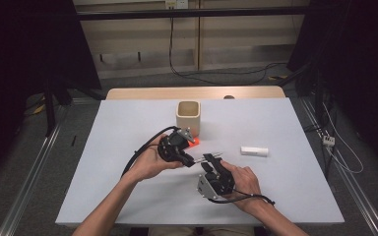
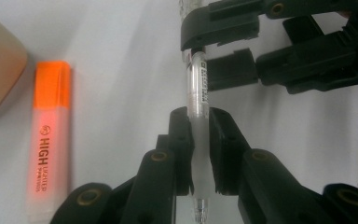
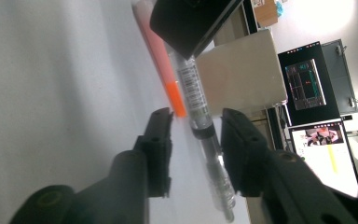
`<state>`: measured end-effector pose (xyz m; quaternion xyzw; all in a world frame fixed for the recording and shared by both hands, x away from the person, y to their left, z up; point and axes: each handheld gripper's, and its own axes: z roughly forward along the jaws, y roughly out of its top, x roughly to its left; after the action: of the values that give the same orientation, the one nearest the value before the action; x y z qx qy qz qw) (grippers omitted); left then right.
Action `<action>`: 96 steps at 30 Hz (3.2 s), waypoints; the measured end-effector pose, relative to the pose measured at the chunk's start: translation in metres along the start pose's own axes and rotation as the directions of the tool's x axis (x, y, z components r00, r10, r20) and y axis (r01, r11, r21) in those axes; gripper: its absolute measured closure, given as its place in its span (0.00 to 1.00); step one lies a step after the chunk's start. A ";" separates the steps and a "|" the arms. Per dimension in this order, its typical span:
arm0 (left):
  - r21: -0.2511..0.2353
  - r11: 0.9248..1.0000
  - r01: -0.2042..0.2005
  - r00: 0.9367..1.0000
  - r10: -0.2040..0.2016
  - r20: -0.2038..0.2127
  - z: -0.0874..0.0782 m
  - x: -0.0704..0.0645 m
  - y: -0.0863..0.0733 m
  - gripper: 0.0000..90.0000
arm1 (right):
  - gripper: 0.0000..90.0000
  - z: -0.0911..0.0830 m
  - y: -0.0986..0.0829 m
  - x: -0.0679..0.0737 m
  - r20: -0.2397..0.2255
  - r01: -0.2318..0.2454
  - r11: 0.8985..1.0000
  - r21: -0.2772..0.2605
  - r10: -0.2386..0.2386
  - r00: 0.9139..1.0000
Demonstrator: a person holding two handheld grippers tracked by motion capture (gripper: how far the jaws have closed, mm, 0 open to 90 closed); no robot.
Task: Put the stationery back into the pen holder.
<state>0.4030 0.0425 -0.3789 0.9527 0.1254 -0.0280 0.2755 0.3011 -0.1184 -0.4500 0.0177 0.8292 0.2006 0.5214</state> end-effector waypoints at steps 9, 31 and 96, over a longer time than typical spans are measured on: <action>-0.043 0.999 0.028 0.999 -0.027 0.017 -0.001 0.001 -0.001 0.89 | 0.86 0.001 0.000 -0.001 0.002 0.042 0.999 0.011 -0.042 0.999; -0.208 0.972 0.112 0.982 -0.140 -0.127 -0.014 0.009 -0.041 0.22 | 0.89 0.009 -0.022 -0.032 -0.128 -0.431 0.902 0.034 0.432 0.893; -0.447 0.867 0.222 0.877 -0.377 -0.296 -0.022 -0.038 -0.147 0.07 | 0.89 0.115 -0.008 -0.162 -0.245 -0.897 0.427 -0.112 0.863 0.441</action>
<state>0.3290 0.1658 -0.4320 0.8316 0.3277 0.1370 0.4270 0.4765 -0.1278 -0.3573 0.3746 0.7049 0.5367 0.2734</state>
